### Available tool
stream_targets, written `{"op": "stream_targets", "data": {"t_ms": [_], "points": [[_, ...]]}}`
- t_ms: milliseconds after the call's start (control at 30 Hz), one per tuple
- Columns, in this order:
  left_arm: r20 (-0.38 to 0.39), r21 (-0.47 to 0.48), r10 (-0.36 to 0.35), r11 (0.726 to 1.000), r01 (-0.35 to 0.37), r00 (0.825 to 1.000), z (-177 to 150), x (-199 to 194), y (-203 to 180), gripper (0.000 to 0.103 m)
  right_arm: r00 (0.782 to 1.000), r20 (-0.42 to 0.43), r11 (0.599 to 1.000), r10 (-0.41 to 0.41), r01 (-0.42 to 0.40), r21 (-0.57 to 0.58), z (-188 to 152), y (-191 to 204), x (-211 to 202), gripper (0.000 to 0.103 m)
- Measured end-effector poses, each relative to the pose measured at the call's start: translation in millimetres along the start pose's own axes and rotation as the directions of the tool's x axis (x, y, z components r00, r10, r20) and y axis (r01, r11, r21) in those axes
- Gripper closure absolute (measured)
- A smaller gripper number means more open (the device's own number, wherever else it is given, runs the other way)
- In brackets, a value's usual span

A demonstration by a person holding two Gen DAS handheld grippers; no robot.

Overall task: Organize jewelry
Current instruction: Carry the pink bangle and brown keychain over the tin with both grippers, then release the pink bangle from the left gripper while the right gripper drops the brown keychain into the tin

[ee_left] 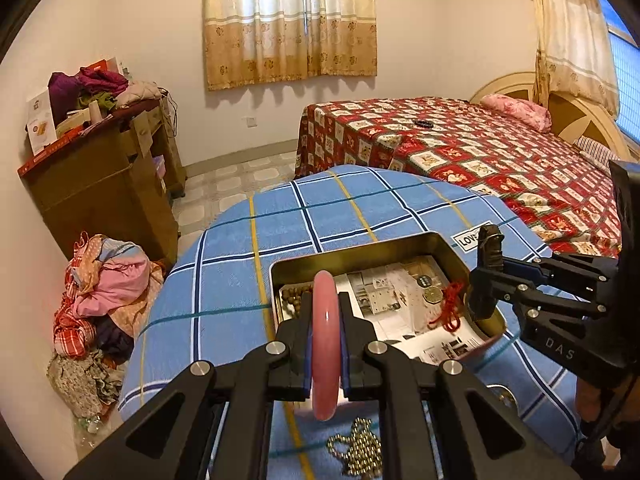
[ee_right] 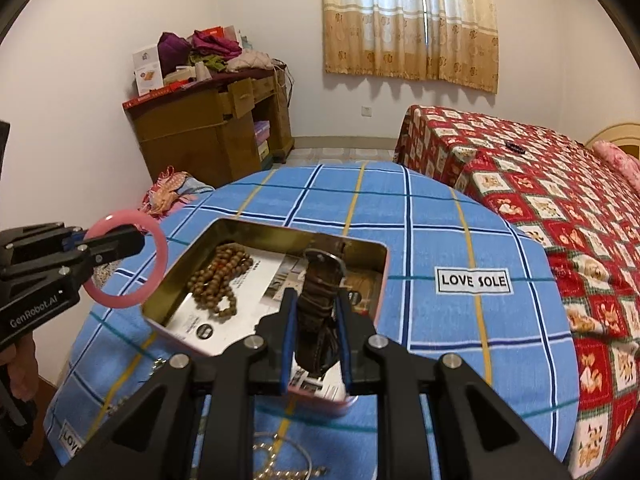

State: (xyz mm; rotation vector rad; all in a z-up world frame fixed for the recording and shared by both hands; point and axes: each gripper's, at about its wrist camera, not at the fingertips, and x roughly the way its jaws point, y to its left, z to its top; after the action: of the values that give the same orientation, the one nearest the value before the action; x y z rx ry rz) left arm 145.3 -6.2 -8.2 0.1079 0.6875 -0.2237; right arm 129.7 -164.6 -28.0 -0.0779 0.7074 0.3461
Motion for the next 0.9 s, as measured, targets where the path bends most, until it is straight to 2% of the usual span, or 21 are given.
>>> {"op": "stream_targets", "data": {"t_ms": [467, 767, 800, 833, 867, 900], "points": [[-0.070, 0.013, -0.003, 1.000, 0.003, 0.998, -2.4, 32.7, -2.1, 0.094, 0.998, -0.065, 1.000, -0.022, 0.022, -0.015, -2.7, -2.4, 30.2, 0.082], [-0.072, 0.024, -0.006, 1.000, 0.007, 0.997, -5.1, 37.6, -4.6, 0.093, 0.996, -0.080, 1.000, -0.023, 0.022, -0.010, -4.5, -4.5, 36.3, 0.081], [-0.075, 0.033, -0.002, 0.999, 0.004, 0.997, -5.7, 38.1, -6.0, 0.092, 0.997, -0.076, 1.000, -0.019, 0.019, -0.008, -4.5, -4.4, 35.4, 0.079], [-0.076, 0.038, 0.003, 0.999, 0.000, 0.997, -5.8, 38.3, -6.1, 0.089, 0.997, -0.075, 1.000, -0.016, 0.015, -0.007, -4.4, -4.4, 34.8, 0.070], [-0.073, 0.043, 0.012, 0.999, -0.009, 0.997, -6.1, 37.5, -7.1, 0.077, 0.997, -0.070, 1.000, -0.013, 0.013, -0.004, -4.5, -4.4, 33.7, 0.064], [-0.065, 0.043, 0.021, 0.999, -0.018, 0.998, -6.6, 35.5, -7.0, 0.057, 0.998, -0.066, 1.000, -0.011, 0.011, 0.000, -4.7, -4.7, 32.8, 0.056]]}}
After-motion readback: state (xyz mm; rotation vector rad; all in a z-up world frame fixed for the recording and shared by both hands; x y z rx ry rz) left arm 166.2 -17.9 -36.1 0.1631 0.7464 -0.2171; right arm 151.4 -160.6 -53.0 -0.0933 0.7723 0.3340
